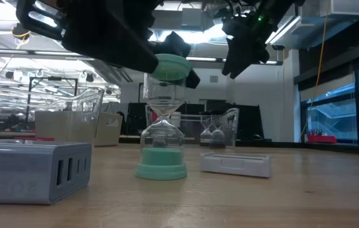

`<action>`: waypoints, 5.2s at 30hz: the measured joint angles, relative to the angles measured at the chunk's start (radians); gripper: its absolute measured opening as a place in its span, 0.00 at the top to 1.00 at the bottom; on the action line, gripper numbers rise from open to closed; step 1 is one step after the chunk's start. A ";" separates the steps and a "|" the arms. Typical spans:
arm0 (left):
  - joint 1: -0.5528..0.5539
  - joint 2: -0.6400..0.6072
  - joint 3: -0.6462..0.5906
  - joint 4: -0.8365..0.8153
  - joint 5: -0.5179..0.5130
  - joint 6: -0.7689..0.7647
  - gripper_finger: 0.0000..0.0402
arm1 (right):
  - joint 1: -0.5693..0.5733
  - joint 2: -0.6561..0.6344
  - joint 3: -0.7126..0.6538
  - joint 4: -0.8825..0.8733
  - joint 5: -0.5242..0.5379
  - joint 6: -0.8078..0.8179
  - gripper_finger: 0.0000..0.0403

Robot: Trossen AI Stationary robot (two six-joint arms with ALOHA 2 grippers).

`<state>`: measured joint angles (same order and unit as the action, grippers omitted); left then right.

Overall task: Pick & Place Office items
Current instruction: Put the light blue hourglass into the top transparent bin, then put the white digital clock into the bottom transparent bin

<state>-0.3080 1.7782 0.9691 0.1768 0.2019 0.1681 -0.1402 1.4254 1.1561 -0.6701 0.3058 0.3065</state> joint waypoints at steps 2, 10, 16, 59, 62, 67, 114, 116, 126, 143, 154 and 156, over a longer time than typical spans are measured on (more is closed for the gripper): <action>0.000 0.000 0.000 0.001 0.001 0.002 0.30 | 0.000 0.000 0.000 0.000 0.000 0.000 0.39; 0.000 0.000 0.000 0.001 0.002 0.010 0.38 | 0.000 0.000 0.000 0.000 0.000 0.000 0.39; 0.000 0.000 0.000 0.001 0.005 0.025 0.49 | 0.000 0.000 0.000 0.000 0.000 0.000 0.39; 0.688 -0.055 0.000 0.246 -0.355 -0.185 0.48 | -0.003 0.000 0.077 -0.064 0.001 -0.109 0.39; 0.711 -0.007 0.022 0.238 -0.355 -0.182 0.48 | -0.004 0.000 0.077 -0.063 0.012 -0.110 0.39; 0.736 0.055 0.086 0.175 -0.315 -0.181 0.48 | -0.008 0.000 0.077 -0.064 0.043 -0.111 0.39; 0.768 0.092 0.128 0.065 -0.288 -0.193 0.35 | -0.011 0.000 0.077 -0.064 0.045 -0.110 0.39; 0.768 0.085 0.128 0.065 -0.289 -0.193 0.33 | -0.011 0.000 0.077 -0.065 0.045 -0.110 0.39; 0.754 -0.104 0.128 -0.008 -0.284 -0.158 0.30 | -0.011 0.000 0.077 -0.107 0.045 -0.106 0.39; 0.422 -0.657 0.128 -0.774 -0.293 -0.374 0.30 | 0.072 -0.001 0.077 -0.162 0.042 -0.027 0.39; 0.189 -0.668 0.128 -0.875 -0.583 -0.614 0.30 | 0.313 -0.001 0.055 -0.151 0.041 0.145 0.39; 0.165 -0.668 0.128 -0.882 -0.605 -0.618 0.30 | 0.363 -0.001 0.035 -0.141 0.080 0.190 0.39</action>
<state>-0.1431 1.1103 1.0969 -0.7056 -0.4029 -0.4503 0.2232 1.4246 1.1909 -0.8108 0.3857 0.4962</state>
